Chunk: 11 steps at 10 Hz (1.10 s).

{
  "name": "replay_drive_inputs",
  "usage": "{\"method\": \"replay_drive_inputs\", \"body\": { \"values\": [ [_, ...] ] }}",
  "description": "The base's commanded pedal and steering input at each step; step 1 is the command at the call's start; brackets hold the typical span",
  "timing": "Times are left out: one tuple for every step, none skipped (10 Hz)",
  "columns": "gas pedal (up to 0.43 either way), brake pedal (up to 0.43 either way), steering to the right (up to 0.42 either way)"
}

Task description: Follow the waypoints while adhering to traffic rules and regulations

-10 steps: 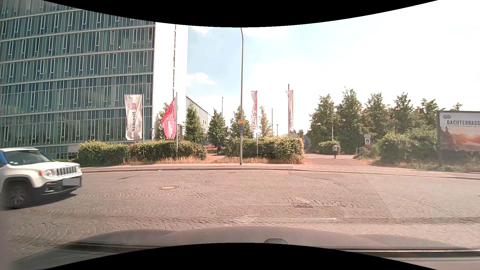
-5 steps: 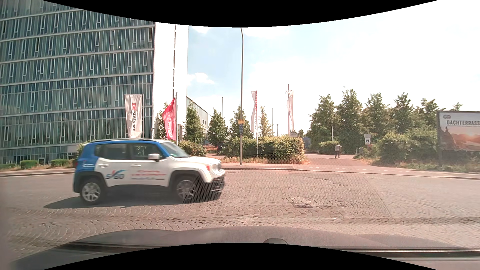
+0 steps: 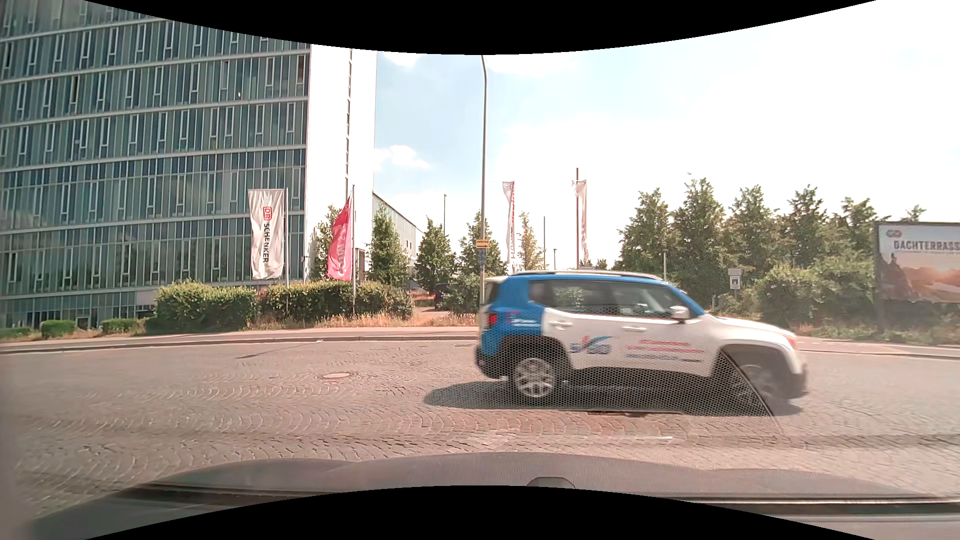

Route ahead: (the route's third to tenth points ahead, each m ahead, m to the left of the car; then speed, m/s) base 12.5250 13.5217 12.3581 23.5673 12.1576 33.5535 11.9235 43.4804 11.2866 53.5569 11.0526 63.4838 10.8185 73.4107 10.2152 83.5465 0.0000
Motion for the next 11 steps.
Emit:
{"method": "replay_drive_inputs", "body": {
  "values": [
    [0.0,0.091,-0.029],
    [0.0,0.085,-0.029],
    [0.0,0.085,-0.029],
    [0.0,0.067,-0.028],
    [0.0,0.049,-0.028],
    [0.0,0.037,-0.028],
    [0.0,0.03,-0.028],
    [0.0,0.024,-0.028],
    [0.0,0.024,-0.028],
    [0.0,0.024,-0.028],
    [0.0,0.024,-0.028]
  ]
}}
